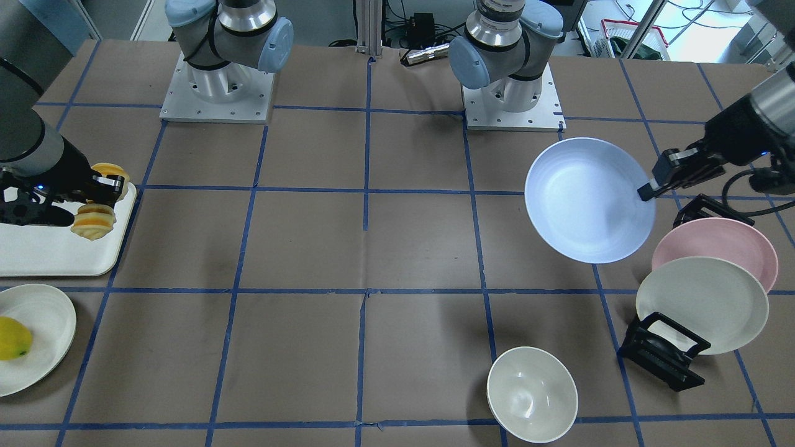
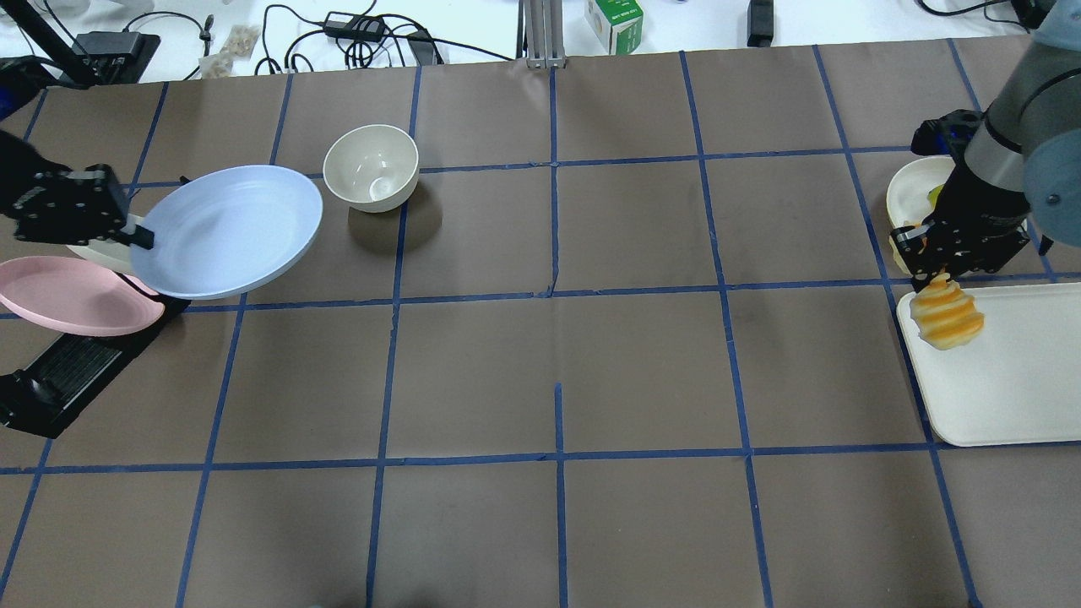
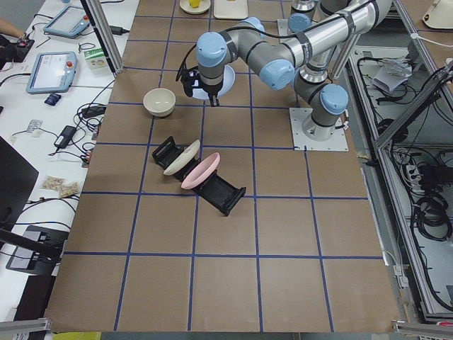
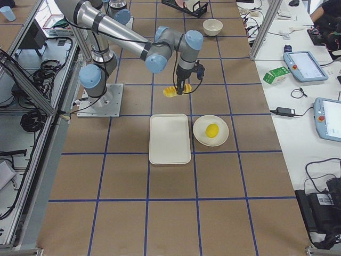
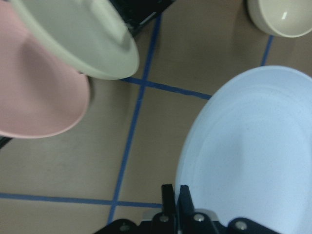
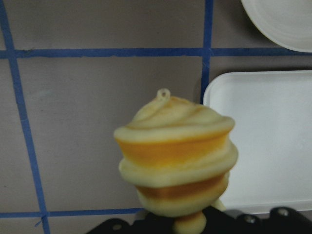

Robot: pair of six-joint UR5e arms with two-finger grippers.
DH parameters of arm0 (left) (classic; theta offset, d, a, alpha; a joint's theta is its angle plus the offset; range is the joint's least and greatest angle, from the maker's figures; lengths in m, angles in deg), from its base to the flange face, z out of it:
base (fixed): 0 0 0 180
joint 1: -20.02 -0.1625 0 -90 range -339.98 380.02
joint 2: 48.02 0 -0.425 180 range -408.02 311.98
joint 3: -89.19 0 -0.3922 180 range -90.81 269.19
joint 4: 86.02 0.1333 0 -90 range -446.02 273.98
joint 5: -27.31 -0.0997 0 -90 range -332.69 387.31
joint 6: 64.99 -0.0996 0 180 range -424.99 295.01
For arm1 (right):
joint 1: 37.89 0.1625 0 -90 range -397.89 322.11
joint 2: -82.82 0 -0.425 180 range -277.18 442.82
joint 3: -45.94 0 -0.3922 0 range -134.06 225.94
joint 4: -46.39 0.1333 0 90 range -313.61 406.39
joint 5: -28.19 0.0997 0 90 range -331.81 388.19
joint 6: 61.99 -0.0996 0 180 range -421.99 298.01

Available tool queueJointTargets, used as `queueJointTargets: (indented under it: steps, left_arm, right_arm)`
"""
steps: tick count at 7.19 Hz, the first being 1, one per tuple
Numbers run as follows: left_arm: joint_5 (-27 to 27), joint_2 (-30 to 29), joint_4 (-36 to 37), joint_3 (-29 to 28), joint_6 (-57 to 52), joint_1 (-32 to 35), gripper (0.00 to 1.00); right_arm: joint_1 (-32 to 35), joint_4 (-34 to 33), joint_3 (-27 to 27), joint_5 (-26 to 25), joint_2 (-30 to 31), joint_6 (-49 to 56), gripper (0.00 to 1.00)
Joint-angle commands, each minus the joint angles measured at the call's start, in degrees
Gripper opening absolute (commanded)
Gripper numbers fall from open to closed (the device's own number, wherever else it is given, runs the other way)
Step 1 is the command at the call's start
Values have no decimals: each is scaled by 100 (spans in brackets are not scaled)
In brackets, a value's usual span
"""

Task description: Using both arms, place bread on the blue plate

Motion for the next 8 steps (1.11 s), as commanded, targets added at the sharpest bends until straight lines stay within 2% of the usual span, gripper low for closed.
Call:
queueJointTargets:
  steps: [1,2,3,4,5,6,8]
  left_arm:
    - [293,-170,1458,496,731,1277,0]
    - [293,-258,2529,1056,1395,1630,0]
    - [302,-276,3245,1610,1724,1799,0]
    - [328,-276,3696,1929,2145,2053,0]
    - [319,-320,4066,2010,2628,2430,0]
    - [258,-407,4139,2098,2754,2755,0]
    - [249,-496,4760,2623,3063,2925,0]
  right_arm:
    - [476,82,-4,83,95,-238,0]
    - [704,82,-4,231,104,-440,0]
    - [889,82,-4,520,148,-746,0]
    - [1074,73,-4,558,148,-1002,0]
    - [1293,38,-4,567,148,-1257,0]
    - [1487,3,-12,558,122,-1468,0]
    - [1637,-84,-13,558,95,-1698,0]
